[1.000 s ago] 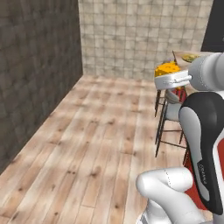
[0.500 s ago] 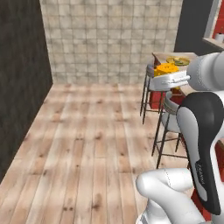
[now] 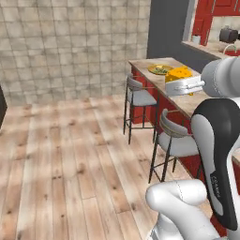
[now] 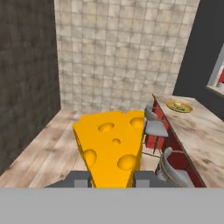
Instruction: Take the cheese, fish, and potato from the fridge and place them on the plate on the dining counter to create an appetizer plate.
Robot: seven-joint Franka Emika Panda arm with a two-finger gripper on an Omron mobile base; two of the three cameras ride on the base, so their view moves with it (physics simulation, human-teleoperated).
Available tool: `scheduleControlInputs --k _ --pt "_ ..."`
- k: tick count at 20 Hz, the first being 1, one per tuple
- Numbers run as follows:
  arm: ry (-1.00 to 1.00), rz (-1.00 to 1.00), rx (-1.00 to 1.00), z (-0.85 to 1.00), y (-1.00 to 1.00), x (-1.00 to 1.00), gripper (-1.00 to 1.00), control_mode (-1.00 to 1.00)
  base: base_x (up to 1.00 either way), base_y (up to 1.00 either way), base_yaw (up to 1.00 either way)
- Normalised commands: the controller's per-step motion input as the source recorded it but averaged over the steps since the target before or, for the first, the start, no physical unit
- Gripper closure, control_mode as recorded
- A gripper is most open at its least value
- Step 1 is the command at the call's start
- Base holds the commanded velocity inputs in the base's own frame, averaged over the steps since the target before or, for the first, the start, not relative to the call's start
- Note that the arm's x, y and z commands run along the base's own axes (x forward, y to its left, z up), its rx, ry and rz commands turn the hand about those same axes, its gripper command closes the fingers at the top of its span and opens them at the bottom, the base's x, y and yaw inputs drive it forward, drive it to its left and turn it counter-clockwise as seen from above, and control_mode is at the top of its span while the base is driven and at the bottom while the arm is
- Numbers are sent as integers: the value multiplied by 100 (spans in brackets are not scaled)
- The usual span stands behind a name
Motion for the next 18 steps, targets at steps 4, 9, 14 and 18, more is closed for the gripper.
scheduleControlInputs --k 4,9,14,18 --pt "0 0 0 0 0 0 100 100 80 49 -46" --pt "0 0 0 0 0 0 100 100 76 67 -47" --pt "0 0 0 0 0 0 100 100 73 91 -45" --pt "0 0 0 0 0 0 100 100 66 100 -43"
